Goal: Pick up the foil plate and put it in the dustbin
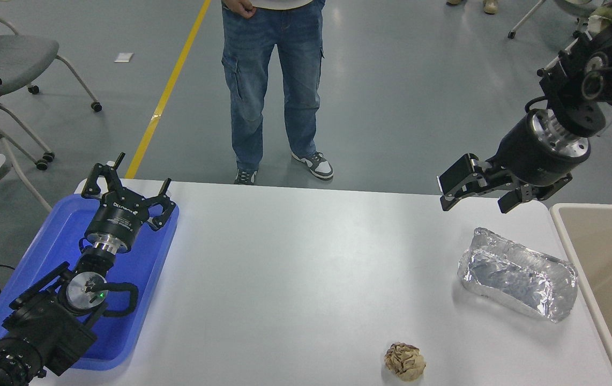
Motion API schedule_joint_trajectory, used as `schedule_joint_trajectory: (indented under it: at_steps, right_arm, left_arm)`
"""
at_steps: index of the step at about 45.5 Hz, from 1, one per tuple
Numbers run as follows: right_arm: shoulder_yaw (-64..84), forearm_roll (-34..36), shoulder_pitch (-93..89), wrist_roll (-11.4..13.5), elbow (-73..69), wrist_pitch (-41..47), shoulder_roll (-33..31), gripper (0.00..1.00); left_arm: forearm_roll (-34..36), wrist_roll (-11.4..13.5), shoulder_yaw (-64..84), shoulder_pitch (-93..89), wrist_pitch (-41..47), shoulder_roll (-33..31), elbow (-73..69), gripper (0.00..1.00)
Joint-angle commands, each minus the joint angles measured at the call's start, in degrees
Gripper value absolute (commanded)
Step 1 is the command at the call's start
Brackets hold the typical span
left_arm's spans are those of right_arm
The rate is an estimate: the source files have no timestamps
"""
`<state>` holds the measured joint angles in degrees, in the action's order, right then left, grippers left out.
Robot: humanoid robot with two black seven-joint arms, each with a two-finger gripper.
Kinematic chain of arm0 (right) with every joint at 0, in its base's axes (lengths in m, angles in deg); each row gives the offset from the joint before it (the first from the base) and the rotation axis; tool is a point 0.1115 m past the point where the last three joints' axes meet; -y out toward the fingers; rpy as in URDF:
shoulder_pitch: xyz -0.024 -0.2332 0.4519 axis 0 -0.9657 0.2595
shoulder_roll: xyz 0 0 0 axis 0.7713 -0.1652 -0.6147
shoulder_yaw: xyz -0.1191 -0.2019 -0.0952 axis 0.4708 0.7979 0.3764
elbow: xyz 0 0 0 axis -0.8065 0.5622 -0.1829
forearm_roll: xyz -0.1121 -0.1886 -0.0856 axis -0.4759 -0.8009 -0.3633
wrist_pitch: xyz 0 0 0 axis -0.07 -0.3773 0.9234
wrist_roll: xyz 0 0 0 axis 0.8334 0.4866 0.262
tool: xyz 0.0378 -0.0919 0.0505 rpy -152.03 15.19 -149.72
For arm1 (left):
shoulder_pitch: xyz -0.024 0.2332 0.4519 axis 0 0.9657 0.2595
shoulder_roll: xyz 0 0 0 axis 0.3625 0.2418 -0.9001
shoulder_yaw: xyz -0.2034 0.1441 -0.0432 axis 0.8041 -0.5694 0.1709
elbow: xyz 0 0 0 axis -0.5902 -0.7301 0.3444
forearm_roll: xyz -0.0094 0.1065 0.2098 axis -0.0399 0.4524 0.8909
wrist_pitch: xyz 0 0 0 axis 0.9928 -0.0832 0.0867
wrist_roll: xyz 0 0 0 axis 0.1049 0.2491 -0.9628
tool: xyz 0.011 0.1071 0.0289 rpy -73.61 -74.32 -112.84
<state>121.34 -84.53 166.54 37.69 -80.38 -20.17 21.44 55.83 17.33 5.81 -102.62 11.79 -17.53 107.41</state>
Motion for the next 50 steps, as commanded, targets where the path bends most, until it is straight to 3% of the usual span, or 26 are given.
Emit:
schedule_joint_trajectory:
  at_steps: [1,50]
  right_arm:
    - [-0.1,0.4,0.2,0.1,0.0,-0.2,0.2,1.00]
    - [0.8,0.1,-1.2,0.0,2.2,-0.3,0.1,1.00]
  left_arm:
    - [0.0,0.0,0.1,0.0,0.0,0.0,0.0,1.00]
    - [0.0,0.0,0.0,0.0,0.0,0.0,0.0,1.00]
